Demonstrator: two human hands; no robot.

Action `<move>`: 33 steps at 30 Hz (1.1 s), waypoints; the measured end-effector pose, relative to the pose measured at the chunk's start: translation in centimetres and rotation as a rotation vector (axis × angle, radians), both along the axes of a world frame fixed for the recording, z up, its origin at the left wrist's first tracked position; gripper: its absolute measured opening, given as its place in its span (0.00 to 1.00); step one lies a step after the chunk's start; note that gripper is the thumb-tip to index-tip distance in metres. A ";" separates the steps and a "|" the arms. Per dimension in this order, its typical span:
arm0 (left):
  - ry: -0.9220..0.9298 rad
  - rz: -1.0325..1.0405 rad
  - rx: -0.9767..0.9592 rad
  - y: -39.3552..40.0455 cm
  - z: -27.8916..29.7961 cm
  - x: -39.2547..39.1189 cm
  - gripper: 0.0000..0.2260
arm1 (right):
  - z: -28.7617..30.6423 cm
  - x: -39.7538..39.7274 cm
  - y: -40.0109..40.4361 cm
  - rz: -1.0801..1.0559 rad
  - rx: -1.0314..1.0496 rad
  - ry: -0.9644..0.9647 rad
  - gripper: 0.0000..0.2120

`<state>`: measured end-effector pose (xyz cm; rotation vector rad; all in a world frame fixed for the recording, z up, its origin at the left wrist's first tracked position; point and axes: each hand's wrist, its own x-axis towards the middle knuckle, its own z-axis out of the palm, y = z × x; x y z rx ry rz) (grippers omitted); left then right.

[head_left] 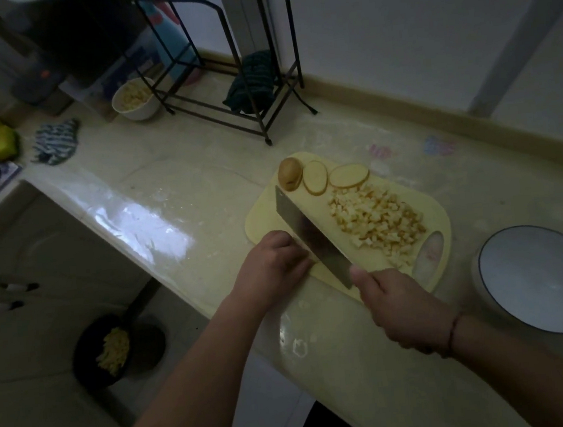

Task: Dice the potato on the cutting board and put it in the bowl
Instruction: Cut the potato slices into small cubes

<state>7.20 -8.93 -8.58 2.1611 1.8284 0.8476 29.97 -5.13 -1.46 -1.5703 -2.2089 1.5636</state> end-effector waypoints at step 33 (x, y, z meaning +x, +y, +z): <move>0.022 0.027 0.110 -0.5 -0.2 0.4 0.12 | 0.0 -1.1 -1.8 0.104 0.123 -0.022 0.26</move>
